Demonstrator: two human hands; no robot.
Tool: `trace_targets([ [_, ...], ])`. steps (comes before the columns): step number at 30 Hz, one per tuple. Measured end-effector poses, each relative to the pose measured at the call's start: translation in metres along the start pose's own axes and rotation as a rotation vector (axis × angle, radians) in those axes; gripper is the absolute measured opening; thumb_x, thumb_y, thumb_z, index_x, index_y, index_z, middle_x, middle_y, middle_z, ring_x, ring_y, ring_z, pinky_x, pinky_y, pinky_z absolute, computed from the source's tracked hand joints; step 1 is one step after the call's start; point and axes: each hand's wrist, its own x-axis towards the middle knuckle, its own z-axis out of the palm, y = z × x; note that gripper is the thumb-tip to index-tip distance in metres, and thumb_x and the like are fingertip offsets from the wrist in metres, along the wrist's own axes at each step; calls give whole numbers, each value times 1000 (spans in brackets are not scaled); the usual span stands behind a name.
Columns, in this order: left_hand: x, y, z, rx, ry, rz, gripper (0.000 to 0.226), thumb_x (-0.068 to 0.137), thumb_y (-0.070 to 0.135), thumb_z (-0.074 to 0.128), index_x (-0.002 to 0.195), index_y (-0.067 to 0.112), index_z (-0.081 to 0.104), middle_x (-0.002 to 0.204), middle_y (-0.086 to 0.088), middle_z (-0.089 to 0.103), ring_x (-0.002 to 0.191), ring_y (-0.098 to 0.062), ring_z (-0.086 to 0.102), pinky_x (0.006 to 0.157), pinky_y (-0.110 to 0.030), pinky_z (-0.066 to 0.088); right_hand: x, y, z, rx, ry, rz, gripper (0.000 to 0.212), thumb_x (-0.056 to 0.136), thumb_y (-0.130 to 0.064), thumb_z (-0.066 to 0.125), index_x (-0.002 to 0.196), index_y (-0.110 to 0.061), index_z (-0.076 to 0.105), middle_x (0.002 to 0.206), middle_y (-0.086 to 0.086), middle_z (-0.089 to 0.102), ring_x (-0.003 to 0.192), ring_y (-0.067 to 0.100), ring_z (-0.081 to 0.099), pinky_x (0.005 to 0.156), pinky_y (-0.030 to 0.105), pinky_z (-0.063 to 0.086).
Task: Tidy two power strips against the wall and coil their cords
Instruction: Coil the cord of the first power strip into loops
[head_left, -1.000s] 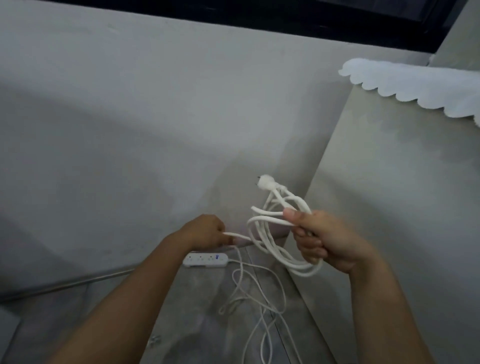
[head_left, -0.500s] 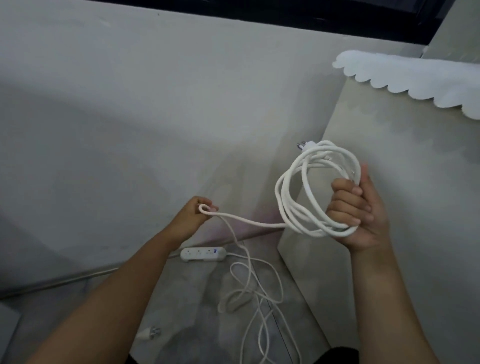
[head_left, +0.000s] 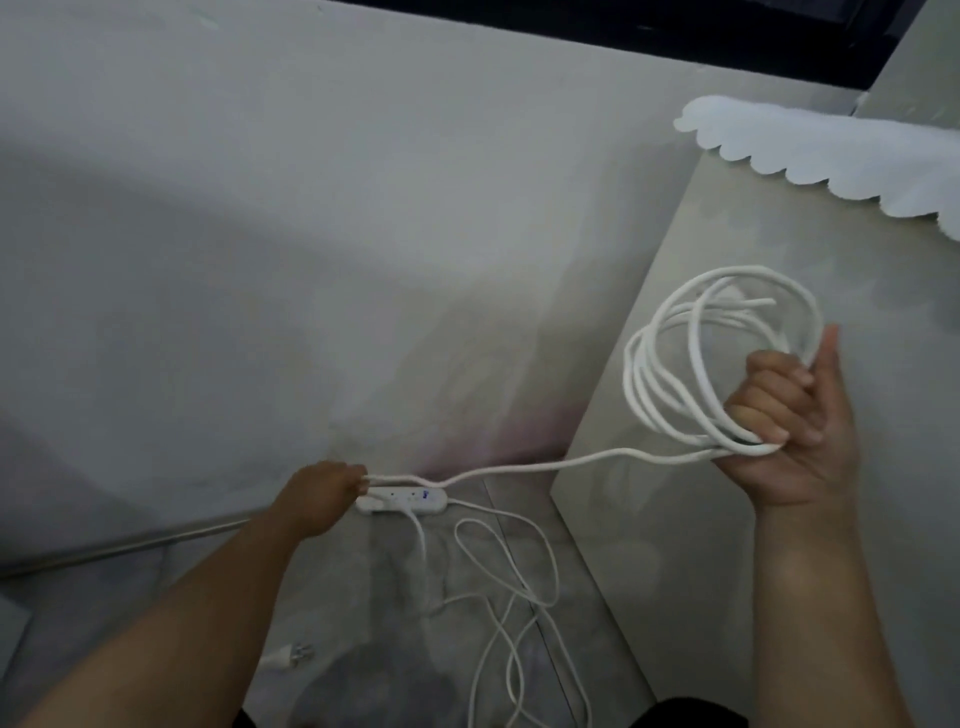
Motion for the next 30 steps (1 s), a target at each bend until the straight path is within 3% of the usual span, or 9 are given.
trace_targets([
  [2,1,-3,-9,-177,-52,-56,14,97,18,46,94,14,58,122,-13,60,107,-31,57,87,-37,46,-4,-3,6,-30,-3,16,53,99,-46,40,75,0,51,44,-12,19,37,-1,19,49,28,26],
  [5,8,6,-26,-276,-73,-102,10,97,11,45,95,15,54,109,-16,67,90,-28,62,75,-32,44,-9,-5,9,-93,57,91,52,99,-45,39,73,-1,51,42,-11,15,35,1,14,42,23,20],
  [10,17,34,-57,-176,-75,-142,29,100,32,41,98,10,61,100,-17,66,93,-31,62,73,-33,44,1,18,13,-1025,662,130,44,86,-48,52,56,-17,43,40,-8,18,28,5,15,31,16,25],
  [14,22,76,-91,-741,-234,-325,39,95,41,50,79,9,65,56,-7,43,41,-20,37,44,-21,28,16,62,-2,-1453,756,246,42,87,-41,63,59,-17,43,40,-3,31,31,10,28,35,17,25],
  [17,19,109,-106,-1311,-252,-460,39,97,42,41,73,13,48,45,2,34,32,-9,25,35,-12,20,34,94,-23,-1487,821,214,41,89,-35,64,60,-16,42,38,0,35,30,14,34,36,17,30],
  [20,10,143,-116,-1530,-162,-420,33,97,33,31,71,15,42,46,0,35,29,-10,26,36,-12,20,53,117,-45,-1456,954,155,42,89,-33,64,58,-14,43,38,4,40,34,20,40,42,27,35],
  [23,-5,165,-118,-1409,-69,-145,22,94,24,36,77,15,45,51,0,39,35,-10,31,39,-16,24,64,125,-61,-1221,1047,104,35,93,-29,59,66,-11,46,46,8,43,34,18,45,41,23,38],
  [27,-17,172,-108,-938,82,164,28,100,31,38,83,11,48,62,2,50,55,-13,46,58,-29,37,72,120,-64,-714,1033,164,36,100,-38,44,86,-7,54,67,13,52,54,21,58,55,27,50],
  [30,-19,169,-106,-848,121,209,29,101,33,38,85,12,51,69,4,57,59,-6,51,62,-27,40,73,112,-64,-624,966,322,52,93,-56,45,72,-10,56,51,7,56,47,17,57,51,24,48],
])
